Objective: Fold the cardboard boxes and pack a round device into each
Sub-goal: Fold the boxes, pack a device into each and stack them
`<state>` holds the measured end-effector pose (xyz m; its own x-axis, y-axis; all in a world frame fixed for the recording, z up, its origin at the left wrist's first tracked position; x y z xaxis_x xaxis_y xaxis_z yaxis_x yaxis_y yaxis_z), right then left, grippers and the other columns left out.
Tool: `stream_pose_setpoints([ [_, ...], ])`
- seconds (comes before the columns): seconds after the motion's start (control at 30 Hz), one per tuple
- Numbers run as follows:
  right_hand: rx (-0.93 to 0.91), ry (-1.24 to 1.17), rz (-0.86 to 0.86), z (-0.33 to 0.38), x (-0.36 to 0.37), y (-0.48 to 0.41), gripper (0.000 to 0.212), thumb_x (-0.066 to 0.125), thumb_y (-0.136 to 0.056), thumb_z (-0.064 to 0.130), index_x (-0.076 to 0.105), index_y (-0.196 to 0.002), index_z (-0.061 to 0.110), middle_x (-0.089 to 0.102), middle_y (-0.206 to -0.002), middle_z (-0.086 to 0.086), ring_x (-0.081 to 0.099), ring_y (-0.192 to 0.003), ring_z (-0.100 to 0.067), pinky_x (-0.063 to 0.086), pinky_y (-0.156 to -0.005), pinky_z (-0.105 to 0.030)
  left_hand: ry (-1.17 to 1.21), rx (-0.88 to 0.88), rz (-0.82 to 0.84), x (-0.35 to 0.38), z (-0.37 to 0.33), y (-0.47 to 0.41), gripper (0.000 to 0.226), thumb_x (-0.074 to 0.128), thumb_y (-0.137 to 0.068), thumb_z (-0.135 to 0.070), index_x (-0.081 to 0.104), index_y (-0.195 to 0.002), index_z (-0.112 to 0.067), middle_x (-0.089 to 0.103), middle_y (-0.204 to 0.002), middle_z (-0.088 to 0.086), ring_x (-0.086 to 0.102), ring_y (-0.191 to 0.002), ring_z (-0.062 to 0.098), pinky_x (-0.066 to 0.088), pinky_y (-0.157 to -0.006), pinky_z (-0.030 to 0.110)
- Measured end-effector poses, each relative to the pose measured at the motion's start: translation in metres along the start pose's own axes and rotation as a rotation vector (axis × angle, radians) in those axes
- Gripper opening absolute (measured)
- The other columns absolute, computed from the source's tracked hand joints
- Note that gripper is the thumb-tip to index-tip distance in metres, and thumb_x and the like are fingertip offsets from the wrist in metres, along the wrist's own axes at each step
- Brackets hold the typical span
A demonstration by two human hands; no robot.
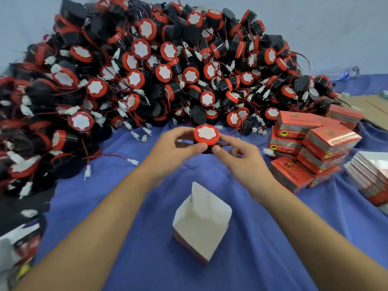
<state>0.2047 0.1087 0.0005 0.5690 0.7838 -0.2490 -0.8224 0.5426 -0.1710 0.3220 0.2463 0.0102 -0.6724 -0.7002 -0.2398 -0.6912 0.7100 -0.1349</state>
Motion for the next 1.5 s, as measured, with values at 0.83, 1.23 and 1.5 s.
stream_pose_setpoints([
  [0.83,-0.072,0.283,-0.182,0.036,0.018,0.166,0.046,0.059,-0.087,-0.004,0.067,-0.102,0.038,0.051,-0.114,0.012,0.052,-0.107,0.002,0.036,-0.085,0.0,-0.296,-0.065,0.049,0.021,0.006,0.167,0.033,0.072,-0.092,-0.045,0.059,-0.122,-0.04,0.057,-0.125,-0.026,0.052,-0.117,-0.011,0.051,-0.091,0.021],
  [1.23,-0.158,0.787,-0.003,0.04,0.028,0.163,0.035,0.057,-0.083,0.006,0.07,-0.106,0.029,0.053,-0.079,0.012,0.038,-0.085,-0.018,0.042,-0.082,-0.039,-0.753,-0.079,-0.012,0.025,-0.008,0.182,0.039,0.069,-0.094,-0.042,0.053,-0.129,-0.036,0.053,-0.12,-0.012,0.057,-0.11,0.015,0.052,-0.091,0.04],
  [1.5,-0.138,0.873,0.107,0.024,0.029,0.159,0.043,0.055,-0.09,0.013,0.071,-0.119,0.039,0.057,-0.11,0.009,0.041,-0.105,-0.02,0.04,-0.091,-0.035,-0.934,-0.103,0.034,0.027,-0.009,0.184,0.041,0.064,-0.093,-0.054,0.051,-0.13,-0.041,0.05,-0.118,-0.013,0.052,-0.111,0.014,0.049,-0.079,0.033],
])
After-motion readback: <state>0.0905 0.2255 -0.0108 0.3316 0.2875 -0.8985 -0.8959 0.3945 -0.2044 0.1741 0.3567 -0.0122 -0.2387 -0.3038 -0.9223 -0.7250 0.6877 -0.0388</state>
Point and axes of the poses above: each hand's wrist, its own y-axis away from the middle knuckle, its own x-axis out of the palm, z = x × y, the point moved 5 cm from there along -y, towards the middle knuckle
